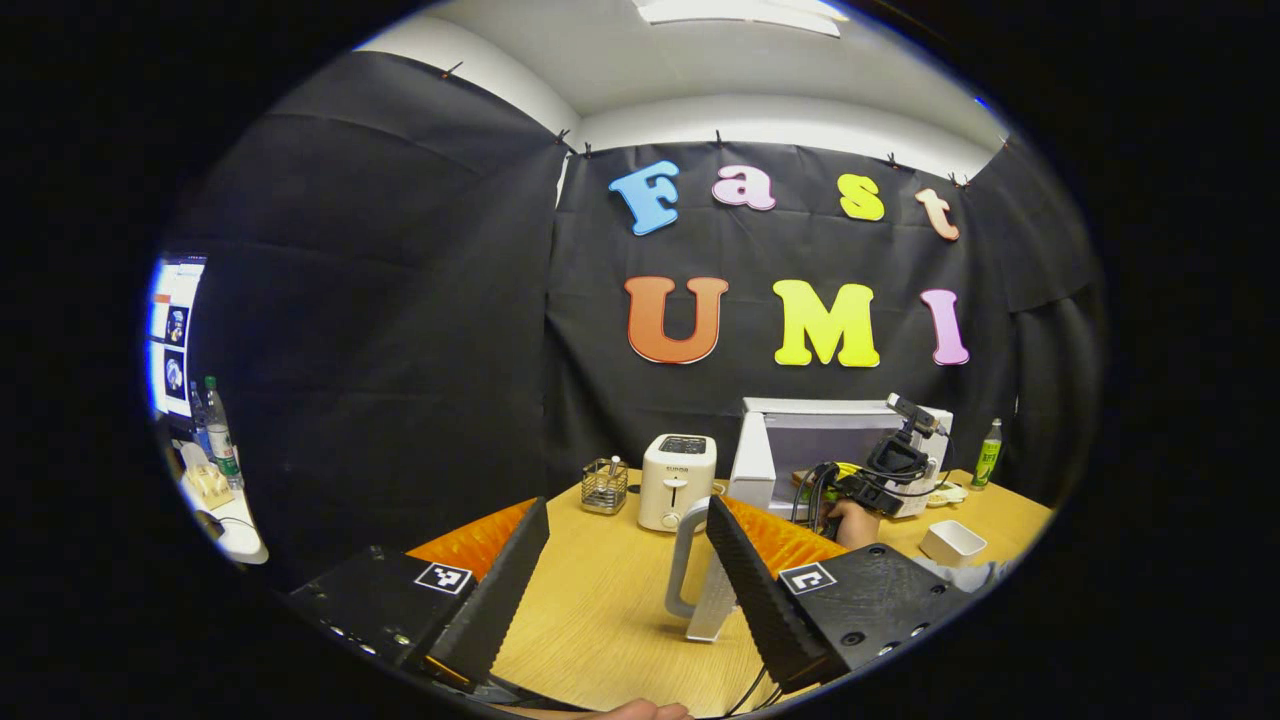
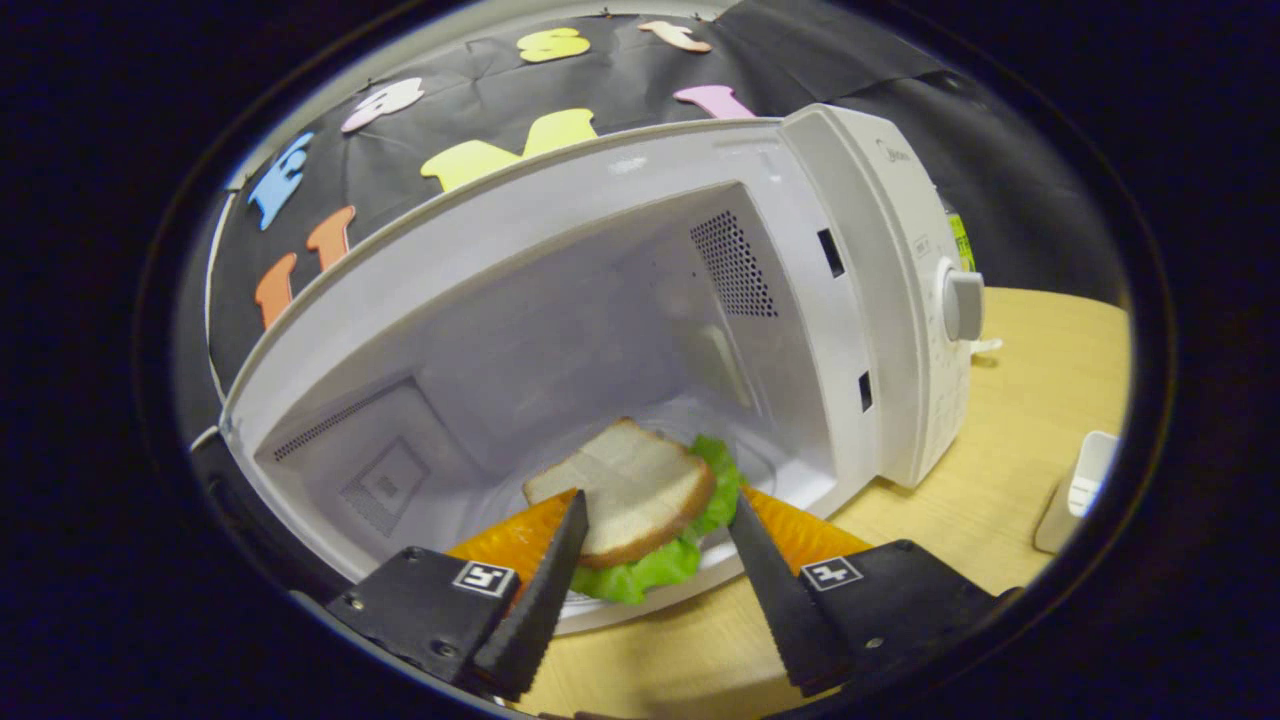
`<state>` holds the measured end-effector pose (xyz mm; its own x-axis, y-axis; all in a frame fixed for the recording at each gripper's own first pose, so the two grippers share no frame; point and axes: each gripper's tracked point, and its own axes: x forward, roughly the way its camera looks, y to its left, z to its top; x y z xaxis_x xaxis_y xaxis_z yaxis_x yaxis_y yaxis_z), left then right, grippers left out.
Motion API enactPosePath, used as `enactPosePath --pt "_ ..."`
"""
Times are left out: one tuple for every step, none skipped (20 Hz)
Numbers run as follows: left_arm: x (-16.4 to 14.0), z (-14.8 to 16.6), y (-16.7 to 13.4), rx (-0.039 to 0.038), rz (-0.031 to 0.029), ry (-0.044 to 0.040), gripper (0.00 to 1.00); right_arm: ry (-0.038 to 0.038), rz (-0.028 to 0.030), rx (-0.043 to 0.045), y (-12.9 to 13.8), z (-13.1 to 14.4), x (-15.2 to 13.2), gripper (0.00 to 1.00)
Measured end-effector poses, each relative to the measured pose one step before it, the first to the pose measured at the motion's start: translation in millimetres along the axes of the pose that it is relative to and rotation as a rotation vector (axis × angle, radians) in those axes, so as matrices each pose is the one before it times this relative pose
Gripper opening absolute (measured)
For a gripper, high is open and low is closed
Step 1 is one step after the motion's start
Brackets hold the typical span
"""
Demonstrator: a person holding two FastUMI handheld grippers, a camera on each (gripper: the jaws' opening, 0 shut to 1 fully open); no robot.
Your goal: Open the microwave oven with the left hand, put the food in, and close the microwave oven.
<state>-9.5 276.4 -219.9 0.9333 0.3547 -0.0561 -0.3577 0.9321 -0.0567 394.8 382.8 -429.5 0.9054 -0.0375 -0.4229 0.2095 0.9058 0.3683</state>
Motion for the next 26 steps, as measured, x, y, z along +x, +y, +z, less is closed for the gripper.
enactPosePath --pt "0.18 -0.30 1.36 0.00823 0.00562 -0.00264 0.95 0.00015 0.00237 -0.03499 0.87 1.64 -1.19 0.96" --pt "1.15 -1.05 1.55 0.00898 0.00619 -0.00208 0.95 -0.01276 -0.00348 -0.03094 -0.84 3.98 -1.27 0.98" --pt "0.99 -2.16 0.70 0.01153 0.00056 0.00071 0.95 -0.00996 0.00316 -0.04109 0.51 3.45 -2.77 0.98" --pt "0.97 -3.09 2.15 0.00918 0.00369 0.00677 0.95 -0.01017 0.01095 -0.03555 1.53 2.65 -4.93 0.99" --pt "1.65 -4.71 1.68 0.00663 0.00194 0.01316 0.95 -0.00857 0.02056 -0.02543 2.96 2.26 -6.01 0.99" --pt "0.40 -5.19 -1.07 -0.00007 -0.01239 0.01347 0.95 -0.00766 0.02161 -0.01479 1.07 1.63 -7.53 0.99" --pt "0.13 -4.56 -3.56 -0.01078 -0.03024 0.01709 0.95 -0.00335 0.02640 -0.00923 1.33 2.19 -9.24 0.99" --pt "-0.24 -3.26 -3.25 -0.01398 -0.02897 0.01307 0.85 0.00389 0.02489 -0.00479 1.60 -0.14 -9.52 0.99" --pt "1.44 -0.96 -0.71 -0.01204 -0.01596 0.00590 0.95 0.00915 0.02569 -0.00230 1.66 -0.63 -11.99 0.99" --pt "9.23 0.89 1.52 -0.00565 -0.01240 -0.00282 0.95 0.01833 0.02317 0.00018 1.69 -2.60 -13.16 0.99" --pt "6.12 1.66 1.83 0.00127 -0.00490 -0.00387 0.82 0.02367 0.03439 0.00219 3.02 -2.05 -17.41 0.99" --pt "5.96 -0.14 0.90 0.00264 -0.00609 -0.00657 0.89 0.01435 0.02782 0.00295 3.09 -0.42 -16.07 0.99" --pt "3.65 0.69 -0.91 -0.00030 -0.01314 -0.00556 0.70 0.01067 0.03715 -0.01123 2.91 0.73 -19.21 1.00" --pt "2.68 -2.90 -3.32 -0.00690 -0.02246 0.00928 0.61 -0.00628 0.02830 -0.01483 2.48 4.78 -20.65 0.99" --pt "-0.23 -1.33 -6.04 -0.01285 -0.03212 0.00508 0.64 -0.01730 0.02194 -0.02941 -1.15 5.71 -23.47 0.99" --pt "2.34 3.29 -0.66 -0.01084 -0.01400 -0.01716 0.47 -0.01447 0.00184 -0.01975 -5.06 5.08 -19.89 0.99" --pt "1.58 -0.79 0.74 -0.00632 -0.00493 -0.00061 0.30 -0.01786 -0.00053 -0.00955 -5.81 3.93 -19.14 0.99" --pt "2.12 -4.88 2.91 0.00762 0.00232 0.00728 0.11 -0.00447 0.00713 -0.00386 -3.81 3.43 -17.37 0.99" --pt "6.92 -4.77 8.87 0.01936 0.01430 0.00219 0.12 0.00102 0.01750 -0.00550 -1.51 2.46 -17.21 0.99" --pt "-1.24 -3.35 -1.19 0.01842 -0.00379 0.00529 0.00 0.00538 0.01915 -0.01241 -1.71 3.49 -16.60 0.99" --pt "0.34 -2.62 -0.99 0.00321 -0.01119 0.00974 0.00 0.01069 0.01347 -0.02540 -3.97 3.08 -17.40 0.92" --pt "1.81 -3.06 1.31 -0.01281 -0.00616 0.01248 0.00 -0.00151 0.00774 -0.02899 -6.13 6.30 -15.85 0.92" --pt "2.47 -4.83 -3.62 -0.01745 -0.02135 0.01439 0.00 -0.01573 0.00220 -0.02208 -6.50 8.71 -16.73 0.92" --pt "2.26 -0.24 -3.46 -0.00883 -0.01951 0.00060 0.00 -0.01720 0.00781 -0.01740 -6.06 10.22 -15.14 0.92" --pt "2.79 -1.07 -1.08 0.00266 -0.00710 0.00032 0.00 -0.02380 0.01115 -0.01699 -3.78 9.46 -15.00 0.91" --pt "3.86 -1.35 1.67 0.00492 -0.00868 0.00182 0.00 -0.01979 0.01115 -0.01597 -4.05 10.02 -12.90 0.91"
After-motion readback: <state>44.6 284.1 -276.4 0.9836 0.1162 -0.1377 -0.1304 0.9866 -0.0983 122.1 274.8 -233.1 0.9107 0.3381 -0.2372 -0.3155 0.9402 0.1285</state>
